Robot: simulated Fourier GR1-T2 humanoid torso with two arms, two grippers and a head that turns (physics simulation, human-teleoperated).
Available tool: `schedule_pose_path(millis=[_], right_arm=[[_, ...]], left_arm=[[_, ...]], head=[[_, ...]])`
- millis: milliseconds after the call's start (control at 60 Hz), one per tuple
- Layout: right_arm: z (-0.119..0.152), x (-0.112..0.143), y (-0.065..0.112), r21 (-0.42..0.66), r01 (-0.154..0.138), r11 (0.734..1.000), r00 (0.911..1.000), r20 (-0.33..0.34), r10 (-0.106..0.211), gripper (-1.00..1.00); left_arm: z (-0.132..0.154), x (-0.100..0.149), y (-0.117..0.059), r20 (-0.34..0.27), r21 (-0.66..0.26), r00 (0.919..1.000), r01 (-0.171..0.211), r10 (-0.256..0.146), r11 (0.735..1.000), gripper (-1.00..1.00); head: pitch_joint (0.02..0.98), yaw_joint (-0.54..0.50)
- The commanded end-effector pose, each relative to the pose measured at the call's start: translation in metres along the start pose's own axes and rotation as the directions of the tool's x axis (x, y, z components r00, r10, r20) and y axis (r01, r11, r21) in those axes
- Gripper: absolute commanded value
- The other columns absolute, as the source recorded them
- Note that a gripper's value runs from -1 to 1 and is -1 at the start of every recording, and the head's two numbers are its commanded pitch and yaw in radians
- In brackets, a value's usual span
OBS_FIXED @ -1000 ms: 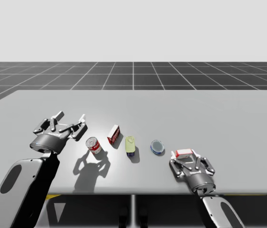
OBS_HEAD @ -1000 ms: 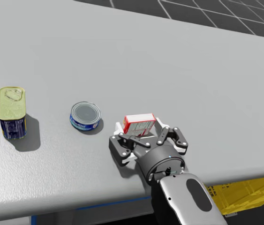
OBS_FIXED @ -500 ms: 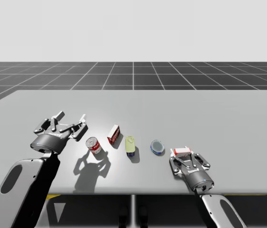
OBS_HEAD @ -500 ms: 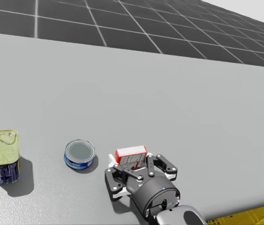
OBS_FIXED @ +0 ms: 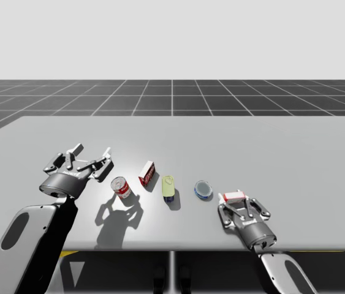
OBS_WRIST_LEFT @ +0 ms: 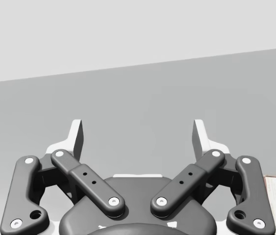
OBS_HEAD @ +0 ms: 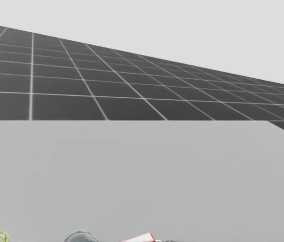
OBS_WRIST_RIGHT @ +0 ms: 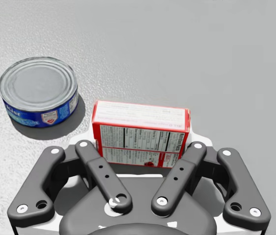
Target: Pick up the gelatin box and lift it.
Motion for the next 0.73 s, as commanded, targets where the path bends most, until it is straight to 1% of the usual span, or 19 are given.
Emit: schedule_pose_path(millis=[17,83,133,217,267,317,333,383,400,450,483,500,517,567,583,633,650,700,733], right_arm=[[-0.001,0.001,-0.006,-0.118,0.028,0.993,0.9990,0.037,-0.024,1.00],[-0.001,0.012,-0.007,-0.132,0.036,0.991,0.9965,0.080,-0.026,1.00],[0.000,0.019,-0.008,-0.138,0.037,0.990,0.9947,0.100,-0.024,1.00],[0.002,0.039,-0.011,-0.147,0.041,0.988,0.9881,0.153,-0.018,1.00],[0.004,0.053,-0.013,-0.151,0.042,0.988,0.9820,0.188,-0.013,1.00],[0.006,0.060,-0.014,-0.153,0.035,0.988,0.9773,0.212,-0.002,1.00],[0.008,0.068,-0.014,-0.153,0.034,0.988,0.9717,0.236,0.003,1.00],[0.010,0.076,-0.015,-0.152,0.034,0.988,0.9659,0.259,0.007,1.00],[0.012,0.085,-0.016,-0.156,0.030,0.987,0.9586,0.284,0.016,1.00],[0.015,0.095,-0.016,-0.158,0.030,0.987,0.9510,0.309,0.020,1.00],[0.020,0.107,-0.017,-0.161,0.031,0.987,0.9389,0.343,0.027,1.00],[0.021,0.111,-0.018,-0.162,0.032,0.986,0.9358,0.351,0.028,1.00],[0.023,0.117,-0.018,-0.164,0.031,0.986,0.9291,0.368,0.033,1.00],[0.027,0.126,-0.018,-0.169,0.027,0.985,0.9186,0.393,0.042,1.00],[0.030,0.135,-0.018,-0.172,0.026,0.985,0.9087,0.415,0.049,1.00],[0.034,0.144,-0.018,-0.171,0.025,0.985,0.8986,0.436,0.053,1.00],[0.037,0.152,-0.017,-0.174,0.020,0.984,0.8874,0.457,0.063,1.00],[0.042,0.160,-0.017,-0.181,0.013,0.983,0.8756,0.477,0.077,1.00],[0.048,0.170,-0.016,-0.186,0.007,0.982,0.8594,0.503,0.089,1.00]], left_arm=[[0.000,0.000,0.001,0.001,0.001,1.0000,-0.002,0.002,1.000,-1.00],[0.000,0.000,0.001,0.001,0.000,1.0000,-0.004,0.004,1.000,-1.00],[0.001,0.000,0.001,0.001,0.000,1.0000,-0.004,0.004,1.000,-1.00],[0.000,0.000,0.001,0.002,0.001,1.0000,-0.006,0.006,1.000,-1.00],[0.000,0.000,0.002,0.002,0.001,1.0000,-0.007,0.007,1.000,-1.00],[0.000,0.000,0.002,0.003,0.001,1.0000,-0.008,0.008,1.000,-1.00],[0.000,0.000,0.002,0.004,0.001,1.0000,-0.009,0.009,1.000,-1.00],[0.000,0.001,0.002,0.004,0.001,0.9999,-0.010,0.010,1.000,-1.00],[0.000,0.001,0.002,0.005,0.001,0.9999,-0.010,0.010,1.000,-1.00],[0.000,0.001,0.002,0.005,0.002,0.9999,-0.011,0.011,1.000,-1.00],[0.000,0.001,0.002,0.005,0.002,0.9999,-0.011,0.011,1.000,-1.00],[0.000,0.001,0.002,0.005,0.001,0.9999,-0.010,0.010,1.000,-1.00],[0.000,0.000,0.002,0.005,0.001,0.9999,-0.010,0.010,1.000,-1.00],[0.000,0.000,0.002,0.005,0.000,0.9999,-0.010,0.010,1.000,-1.00],[0.000,0.000,0.002,0.005,0.000,0.9999,-0.010,0.010,1.000,-1.00],[0.000,0.000,0.002,0.005,0.000,0.9999,-0.010,0.010,1.000,-1.00],[0.000,0.000,0.002,0.006,0.000,0.9999,-0.011,0.011,1.000,-1.00],[0.000,0.000,0.002,0.006,0.000,0.9999,-0.011,0.011,1.000,-1.00],[0.000,0.000,0.002,0.006,0.000,0.9999,-0.011,0.011,1.000,-1.00]], head=[[0.443,-0.44],[0.442,-0.45],[0.441,-0.45],[0.440,-0.45],[0.441,-0.45],[0.445,-0.45],[0.447,-0.45],[0.448,-0.45],[0.449,-0.45],[0.451,-0.45],[0.454,-0.45],[0.454,-0.45],[0.455,-0.45],[0.456,-0.45],[0.456,-0.45],[0.456,-0.45],[0.458,-0.45],[0.460,-0.45],[0.459,-0.45]])
